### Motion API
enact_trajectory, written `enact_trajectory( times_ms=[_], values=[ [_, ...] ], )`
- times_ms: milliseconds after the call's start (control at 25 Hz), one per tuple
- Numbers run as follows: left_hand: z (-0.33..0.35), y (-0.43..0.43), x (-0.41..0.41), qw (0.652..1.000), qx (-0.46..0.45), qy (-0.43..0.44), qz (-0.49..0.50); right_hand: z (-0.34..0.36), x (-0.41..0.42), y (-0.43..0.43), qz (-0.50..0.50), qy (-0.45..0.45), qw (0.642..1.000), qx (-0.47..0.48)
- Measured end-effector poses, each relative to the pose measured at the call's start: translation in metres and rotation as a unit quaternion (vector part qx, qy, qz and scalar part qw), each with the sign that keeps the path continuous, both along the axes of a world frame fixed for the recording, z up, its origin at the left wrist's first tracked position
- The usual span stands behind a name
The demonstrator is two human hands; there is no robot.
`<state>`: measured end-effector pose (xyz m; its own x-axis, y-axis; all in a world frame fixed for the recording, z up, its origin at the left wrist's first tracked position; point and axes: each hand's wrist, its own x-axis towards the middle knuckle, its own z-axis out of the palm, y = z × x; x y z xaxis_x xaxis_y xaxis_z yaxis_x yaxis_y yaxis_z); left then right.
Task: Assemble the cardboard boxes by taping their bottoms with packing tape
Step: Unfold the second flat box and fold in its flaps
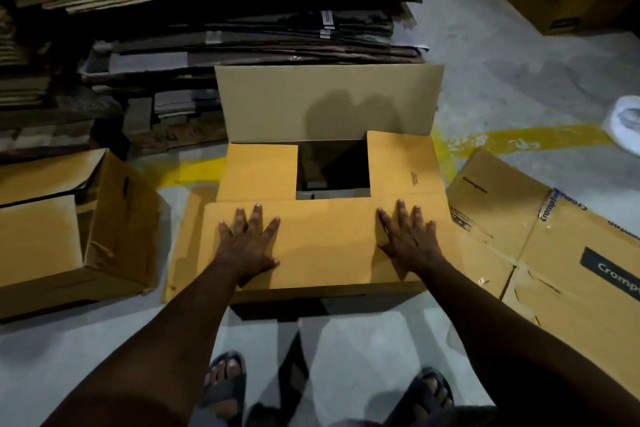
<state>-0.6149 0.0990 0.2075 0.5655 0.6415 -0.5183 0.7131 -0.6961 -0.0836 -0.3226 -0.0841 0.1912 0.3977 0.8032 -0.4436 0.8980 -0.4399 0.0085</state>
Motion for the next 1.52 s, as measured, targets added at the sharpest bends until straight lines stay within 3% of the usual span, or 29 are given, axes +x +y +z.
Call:
enact_trajectory(
  times_ms=[120,240,320,440,720,1040,1200,1440,1520],
  values=[
    [-0.013,-0.001,-0.001,0.995,-0.090,0.028,0.014,-0.008,0.004,0.007,-0.006,0.051,0.997,-0.049],
    [-0.017,0.007,-0.022,0.990,-0.078,-0.016,0.116,-0.006,0.015,0.003,-0.066,0.083,0.994,-0.026],
    [-0.018,0.022,-0.042,0.973,-0.068,-0.042,0.215,-0.004,0.029,-0.004,-0.159,0.082,0.984,0.003],
    [-0.018,0.031,-0.055,0.956,-0.110,-0.057,0.265,-0.012,0.046,-0.017,-0.290,0.107,0.951,0.027],
    [-0.015,0.001,-0.060,0.958,-0.125,-0.016,0.256,-0.004,0.043,-0.038,-0.281,0.127,0.951,0.022],
    [0.005,-0.027,-0.073,0.957,-0.154,0.034,0.245,0.010,0.034,-0.080,-0.262,0.181,0.946,-0.051],
    [-0.003,-0.026,-0.074,0.968,-0.123,0.036,0.215,0.005,0.036,-0.070,-0.250,0.174,0.948,-0.094],
    [-0.004,-0.025,-0.068,0.977,-0.099,0.008,0.186,0.001,0.023,-0.060,-0.306,0.150,0.940,-0.019],
    [-0.008,-0.022,-0.063,0.986,-0.083,0.001,0.146,0.003,0.010,-0.044,-0.293,0.094,0.952,0.004]
  ],
)
